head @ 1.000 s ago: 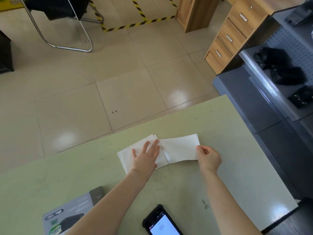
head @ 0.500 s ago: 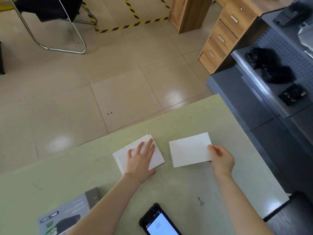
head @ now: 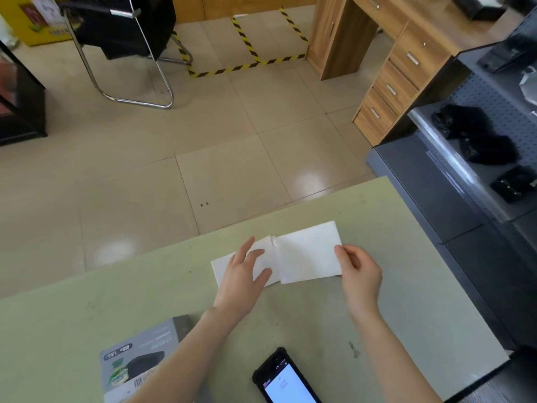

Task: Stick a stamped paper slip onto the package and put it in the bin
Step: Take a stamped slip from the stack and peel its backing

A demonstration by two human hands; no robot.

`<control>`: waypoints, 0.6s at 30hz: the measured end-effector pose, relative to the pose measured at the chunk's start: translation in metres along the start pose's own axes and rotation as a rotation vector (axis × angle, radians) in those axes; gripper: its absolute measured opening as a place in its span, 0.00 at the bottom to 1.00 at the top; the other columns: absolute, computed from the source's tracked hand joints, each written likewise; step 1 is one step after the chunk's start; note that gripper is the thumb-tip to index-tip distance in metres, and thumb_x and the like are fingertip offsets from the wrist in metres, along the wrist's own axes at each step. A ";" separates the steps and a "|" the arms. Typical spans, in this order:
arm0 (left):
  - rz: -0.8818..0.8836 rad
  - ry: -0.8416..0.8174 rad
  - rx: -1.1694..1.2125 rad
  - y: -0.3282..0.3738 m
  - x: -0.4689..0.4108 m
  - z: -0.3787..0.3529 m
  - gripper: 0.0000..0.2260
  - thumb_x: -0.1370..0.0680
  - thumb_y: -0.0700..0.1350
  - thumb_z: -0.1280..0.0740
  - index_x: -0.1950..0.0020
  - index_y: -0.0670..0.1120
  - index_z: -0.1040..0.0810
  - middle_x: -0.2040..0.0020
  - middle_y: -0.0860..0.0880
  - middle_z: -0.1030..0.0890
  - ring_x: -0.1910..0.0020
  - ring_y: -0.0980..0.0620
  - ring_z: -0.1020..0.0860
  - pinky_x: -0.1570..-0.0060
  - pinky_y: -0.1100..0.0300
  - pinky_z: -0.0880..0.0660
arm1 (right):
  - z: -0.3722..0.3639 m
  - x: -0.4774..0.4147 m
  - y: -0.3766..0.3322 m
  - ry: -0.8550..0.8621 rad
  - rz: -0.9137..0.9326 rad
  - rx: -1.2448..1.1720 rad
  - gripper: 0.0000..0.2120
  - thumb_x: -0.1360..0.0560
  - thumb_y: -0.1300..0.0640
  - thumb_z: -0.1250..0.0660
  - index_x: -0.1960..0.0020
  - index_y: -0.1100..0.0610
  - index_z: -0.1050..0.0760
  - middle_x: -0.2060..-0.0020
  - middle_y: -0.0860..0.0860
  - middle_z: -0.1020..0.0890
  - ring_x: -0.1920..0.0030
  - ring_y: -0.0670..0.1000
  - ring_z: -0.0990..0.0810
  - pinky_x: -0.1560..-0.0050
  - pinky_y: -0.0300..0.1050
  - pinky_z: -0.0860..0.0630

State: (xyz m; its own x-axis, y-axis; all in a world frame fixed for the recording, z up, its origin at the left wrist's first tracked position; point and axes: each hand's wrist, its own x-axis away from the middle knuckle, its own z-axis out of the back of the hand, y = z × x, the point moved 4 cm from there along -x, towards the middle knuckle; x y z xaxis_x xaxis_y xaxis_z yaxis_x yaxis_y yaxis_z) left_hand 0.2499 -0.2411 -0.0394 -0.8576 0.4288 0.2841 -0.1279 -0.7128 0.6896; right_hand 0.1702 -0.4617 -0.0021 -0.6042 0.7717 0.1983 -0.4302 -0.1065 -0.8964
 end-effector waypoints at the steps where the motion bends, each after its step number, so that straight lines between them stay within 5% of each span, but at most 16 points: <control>1: 0.040 0.050 0.138 0.004 0.007 0.007 0.17 0.21 0.52 0.37 0.32 0.53 0.29 0.25 0.57 0.37 0.35 0.56 0.29 0.40 0.59 0.29 | -0.006 0.010 -0.010 -0.029 0.044 0.002 0.09 0.27 0.56 0.30 0.62 0.44 0.22 0.65 0.34 0.17 0.61 0.38 0.20 0.60 0.25 0.27; 5: 0.171 0.129 0.585 0.014 0.036 0.037 0.11 0.21 0.54 0.39 0.41 0.68 0.30 0.42 0.62 0.21 0.49 0.72 0.24 0.57 0.76 0.28 | -0.030 0.049 -0.041 -0.163 0.174 0.014 0.09 0.27 0.57 0.30 0.60 0.43 0.22 0.62 0.36 0.17 0.61 0.38 0.20 0.61 0.25 0.28; 11: 0.265 0.216 1.005 -0.009 0.085 0.082 0.16 0.20 0.56 0.42 0.33 0.56 0.31 0.46 0.47 0.16 0.52 0.51 0.15 0.49 0.52 0.20 | -0.060 0.121 -0.069 -0.363 0.368 0.050 0.12 0.30 0.65 0.29 0.58 0.47 0.19 0.61 0.39 0.15 0.59 0.41 0.18 0.57 0.27 0.27; 18: 0.333 0.353 1.162 -0.056 0.167 0.118 0.18 0.25 0.44 0.30 0.38 0.57 0.28 0.55 0.51 0.14 0.65 0.49 0.16 0.73 0.60 0.23 | -0.073 0.221 -0.075 -0.543 0.643 0.175 0.14 0.35 0.72 0.27 0.60 0.53 0.16 0.54 0.43 0.16 0.52 0.42 0.18 0.45 0.32 0.27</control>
State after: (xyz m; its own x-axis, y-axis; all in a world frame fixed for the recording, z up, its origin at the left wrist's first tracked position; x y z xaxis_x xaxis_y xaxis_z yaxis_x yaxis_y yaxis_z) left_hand 0.1731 -0.0640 0.0482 -0.8731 0.0237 0.4870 0.4790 0.2279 0.8477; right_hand 0.1180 -0.2375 0.0800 -0.9842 0.1255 -0.1252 0.0360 -0.5502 -0.8343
